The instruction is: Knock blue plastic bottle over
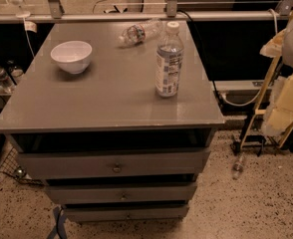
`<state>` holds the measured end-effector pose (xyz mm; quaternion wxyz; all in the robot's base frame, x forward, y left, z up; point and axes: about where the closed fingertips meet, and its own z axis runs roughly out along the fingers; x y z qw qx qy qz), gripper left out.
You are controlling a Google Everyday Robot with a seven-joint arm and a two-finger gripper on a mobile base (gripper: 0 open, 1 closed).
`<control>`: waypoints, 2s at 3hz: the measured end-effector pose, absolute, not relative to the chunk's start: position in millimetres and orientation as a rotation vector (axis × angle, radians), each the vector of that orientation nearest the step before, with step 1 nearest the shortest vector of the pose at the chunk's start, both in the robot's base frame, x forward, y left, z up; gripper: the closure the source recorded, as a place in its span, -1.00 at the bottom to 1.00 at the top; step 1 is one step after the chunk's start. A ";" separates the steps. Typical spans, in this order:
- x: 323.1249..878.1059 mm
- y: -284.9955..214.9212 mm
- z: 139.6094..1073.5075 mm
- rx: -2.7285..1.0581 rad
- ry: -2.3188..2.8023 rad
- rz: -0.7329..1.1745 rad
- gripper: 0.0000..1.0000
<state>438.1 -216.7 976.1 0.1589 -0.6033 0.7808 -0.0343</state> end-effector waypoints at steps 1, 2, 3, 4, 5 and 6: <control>438.2 -216.6 976.2 -1.725 2.232 -0.098 -1.00; 465.4 -209.7 963.9 -1.687 2.184 -0.023 -1.00; 514.0 -196.9 946.9 -1.643 2.096 0.096 -1.00; 562.9 -189.3 931.5 -1.554 2.008 0.224 -1.00; 597.0 -182.8 922.0 -1.486 1.923 0.329 -1.00; 622.4 -172.4 914.5 -1.425 1.829 0.452 -1.00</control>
Offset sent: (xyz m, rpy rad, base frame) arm 0.0742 0.0166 -0.0352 0.2184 -0.0347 0.0260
